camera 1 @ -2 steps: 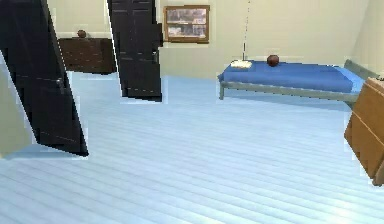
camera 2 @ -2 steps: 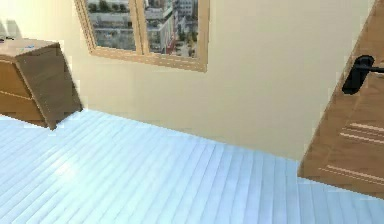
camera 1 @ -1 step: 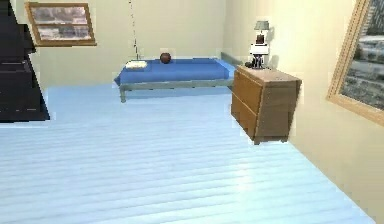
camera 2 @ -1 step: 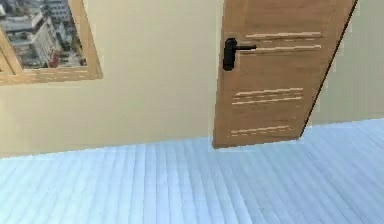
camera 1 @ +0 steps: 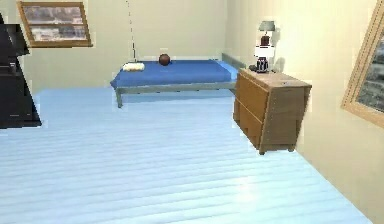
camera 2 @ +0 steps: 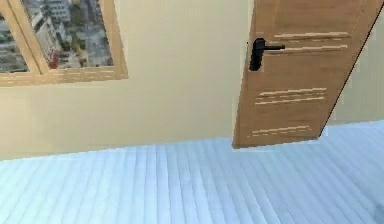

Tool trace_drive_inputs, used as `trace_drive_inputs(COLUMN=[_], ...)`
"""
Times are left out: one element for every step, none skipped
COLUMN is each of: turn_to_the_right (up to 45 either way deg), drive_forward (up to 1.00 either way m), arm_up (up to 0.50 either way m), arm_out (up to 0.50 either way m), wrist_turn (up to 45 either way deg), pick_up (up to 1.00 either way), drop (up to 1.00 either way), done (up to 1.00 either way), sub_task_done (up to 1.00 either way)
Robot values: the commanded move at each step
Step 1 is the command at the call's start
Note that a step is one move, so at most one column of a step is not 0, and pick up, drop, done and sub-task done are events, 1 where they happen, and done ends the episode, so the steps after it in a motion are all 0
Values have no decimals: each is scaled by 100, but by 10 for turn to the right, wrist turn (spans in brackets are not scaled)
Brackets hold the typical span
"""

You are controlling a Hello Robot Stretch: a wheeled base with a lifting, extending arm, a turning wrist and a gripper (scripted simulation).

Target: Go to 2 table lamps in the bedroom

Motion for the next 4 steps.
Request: trace_drive_inputs(turn_to_the_right=[60, 0, 0, 330], drive_forward=[0, 100, 75, 0], arm_up=[0, 0, 0, 0], arm_out=[0, 0, 0, 0], wrist_turn=[0, 0, 0, 0], pick_up=[0, 0, 0, 0], drop=[0, 0, 0, 0], done=[0, 0, 0, 0], sub_task_done=[0, 0, 0, 0])
